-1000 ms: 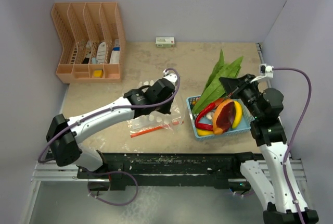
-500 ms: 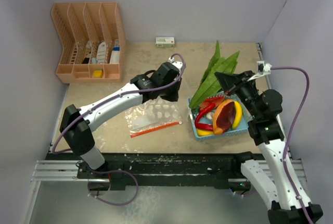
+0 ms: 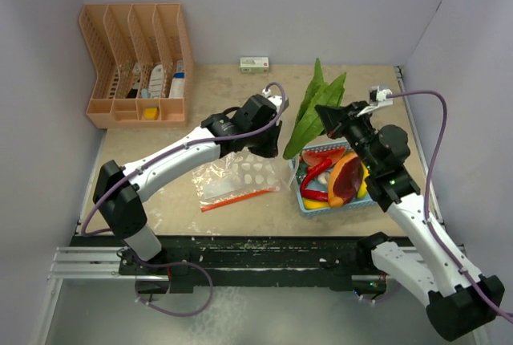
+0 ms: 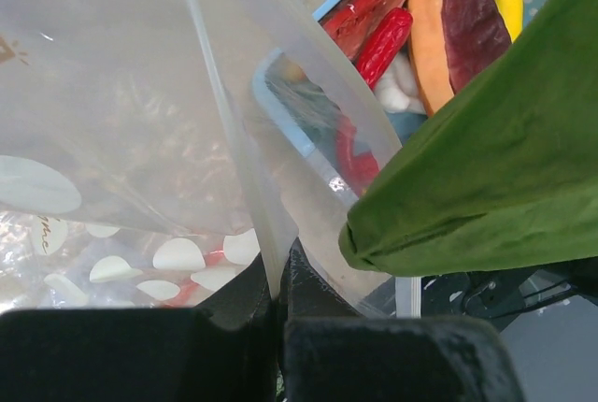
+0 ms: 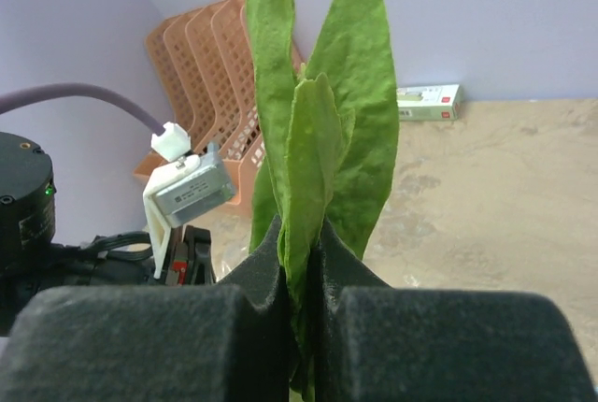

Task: Place the food in the zip-top bag and seal the zipper
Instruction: Place the fake vegetable in the zipper food storage bag.

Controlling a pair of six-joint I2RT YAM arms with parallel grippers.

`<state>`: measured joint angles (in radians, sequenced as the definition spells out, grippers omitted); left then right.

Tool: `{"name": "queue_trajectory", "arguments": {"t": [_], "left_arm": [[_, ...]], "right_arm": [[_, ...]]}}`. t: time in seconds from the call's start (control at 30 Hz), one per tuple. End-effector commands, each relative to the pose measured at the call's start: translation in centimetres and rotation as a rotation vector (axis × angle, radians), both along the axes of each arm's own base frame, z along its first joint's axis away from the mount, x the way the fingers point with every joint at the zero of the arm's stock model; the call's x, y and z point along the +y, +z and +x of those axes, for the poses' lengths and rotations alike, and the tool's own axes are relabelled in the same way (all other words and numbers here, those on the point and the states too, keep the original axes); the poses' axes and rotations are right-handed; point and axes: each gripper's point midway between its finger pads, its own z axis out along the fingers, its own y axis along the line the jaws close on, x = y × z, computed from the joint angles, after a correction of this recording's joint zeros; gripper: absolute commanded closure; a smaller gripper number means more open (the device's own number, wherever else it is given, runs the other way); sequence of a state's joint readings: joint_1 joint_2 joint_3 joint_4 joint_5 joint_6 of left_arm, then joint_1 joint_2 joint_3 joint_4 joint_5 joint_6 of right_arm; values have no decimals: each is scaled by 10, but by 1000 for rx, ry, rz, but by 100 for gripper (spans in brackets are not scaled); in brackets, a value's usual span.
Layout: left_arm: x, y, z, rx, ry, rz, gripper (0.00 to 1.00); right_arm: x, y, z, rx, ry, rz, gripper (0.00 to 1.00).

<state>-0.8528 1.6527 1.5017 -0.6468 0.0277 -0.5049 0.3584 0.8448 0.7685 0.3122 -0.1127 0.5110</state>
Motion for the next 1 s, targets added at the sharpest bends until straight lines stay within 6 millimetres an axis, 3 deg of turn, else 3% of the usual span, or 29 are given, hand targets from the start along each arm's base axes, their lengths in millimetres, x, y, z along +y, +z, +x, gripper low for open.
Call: {"name": "queue_trajectory", "arguments": {"t": [0.0,0.4,0.6,0.73,0.97], "left_arm": [[-6,35,3,-43,-9,-78,100],[-18,77,7,-72,-49,-123,100],[-17,80,8,-74,-53,-118,100],[-20,89,6,-78,-58,-147,100],[-18,124,10,-144,-48,-191,100]], "right_arm": [[-3,31,-1,-138,-38,20,100],[27,20,-14,-164,-14,-80,100],[40,16,-21,-164,16,-153,100],[50,2,-22,-133,44,-152,100],[81,-26,-29,-85,139,-186,100]]}}
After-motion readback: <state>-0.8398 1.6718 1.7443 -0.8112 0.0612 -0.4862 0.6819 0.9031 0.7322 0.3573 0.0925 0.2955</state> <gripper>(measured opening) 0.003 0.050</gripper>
